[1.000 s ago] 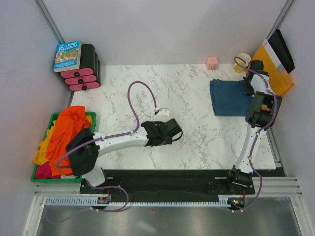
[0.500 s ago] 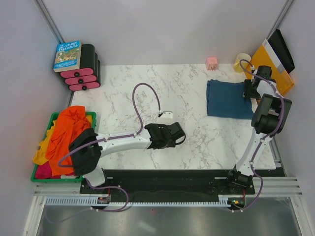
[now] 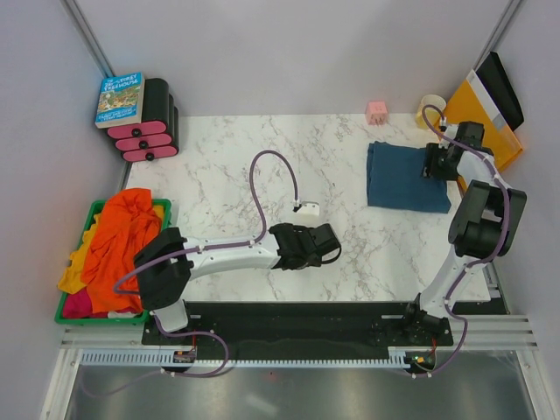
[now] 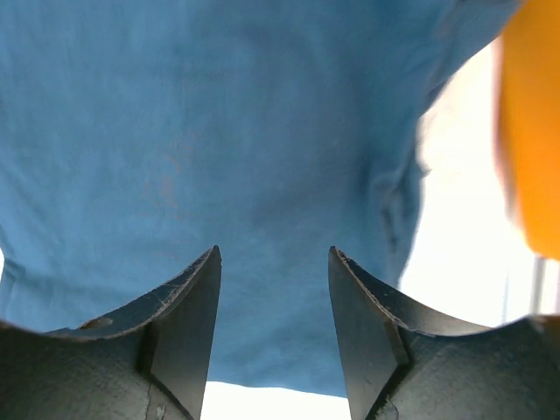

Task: Fold and stack the t-shirts
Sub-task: Put the neatly folded tshirt into the corner of the board with the right arm

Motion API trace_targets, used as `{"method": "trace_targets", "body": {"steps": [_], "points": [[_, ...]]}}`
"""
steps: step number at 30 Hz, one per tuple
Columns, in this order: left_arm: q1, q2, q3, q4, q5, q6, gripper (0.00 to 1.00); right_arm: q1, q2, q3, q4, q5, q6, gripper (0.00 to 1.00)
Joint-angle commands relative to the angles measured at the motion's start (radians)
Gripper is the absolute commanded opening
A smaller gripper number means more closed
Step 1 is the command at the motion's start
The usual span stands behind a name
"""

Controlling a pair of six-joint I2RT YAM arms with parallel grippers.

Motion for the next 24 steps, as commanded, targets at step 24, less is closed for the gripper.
{"method": "trace_targets", "body": {"steps": [24], "points": [[-0.061,-0.027,0.020,-0.026,-0.039,-0.098,0.63,-0.254,-0.152,-0.318,-0.231,0.083,-0.416,0.56]]}}
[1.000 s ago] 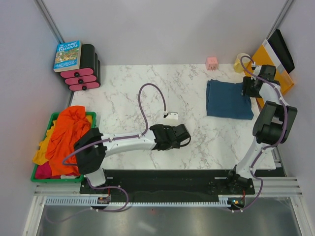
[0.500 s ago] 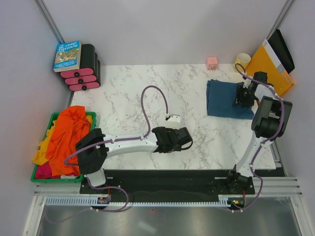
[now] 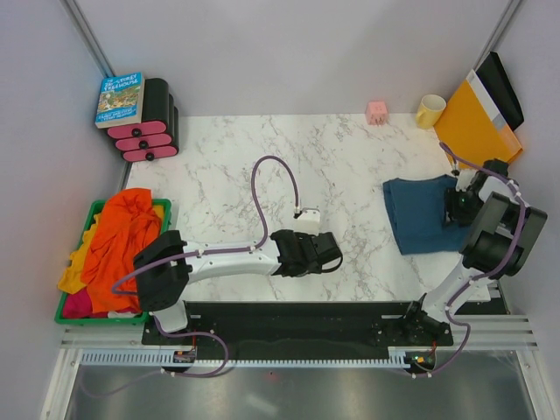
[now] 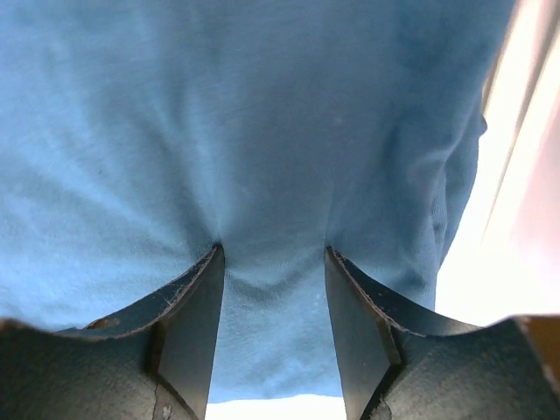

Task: Fold and stack the t-shirts
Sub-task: Put the neatly folded tshirt into the corner of the board with the right arm

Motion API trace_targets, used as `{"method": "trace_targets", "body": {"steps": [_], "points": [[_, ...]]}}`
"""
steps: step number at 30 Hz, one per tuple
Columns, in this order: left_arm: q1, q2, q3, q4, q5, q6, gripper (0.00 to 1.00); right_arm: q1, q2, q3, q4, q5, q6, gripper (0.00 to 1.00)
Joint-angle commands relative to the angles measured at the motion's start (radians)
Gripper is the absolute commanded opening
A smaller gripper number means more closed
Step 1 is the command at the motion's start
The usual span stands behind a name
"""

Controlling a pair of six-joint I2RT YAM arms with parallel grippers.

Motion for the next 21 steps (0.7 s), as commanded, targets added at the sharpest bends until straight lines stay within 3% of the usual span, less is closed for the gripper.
{"method": "trace_targets", "body": {"steps": [1,6,13,21], "points": [[-0.019,-0.015,0.037,-0.001,-0.040,-0.037,0.63,-0.098,-0.078,-0.111,-0.073,0.021,-0.151,0.57],[-0.019,0.002,0.053,-0.001,-0.036,-0.023,0.63,-0.242,-0.118,-0.214,-0.097,-0.010,-0.237,0.56],[-0.023,0.049,0.082,-0.001,-0.023,-0.009,0.63,-0.301,-0.164,-0.336,-0.091,-0.028,-0.285,0.56],[-0.029,0.041,0.090,0.006,-0.046,-0.004,0.68,-0.355,-0.251,-0.144,-0.188,-0.321,-0.169,0.71]]}}
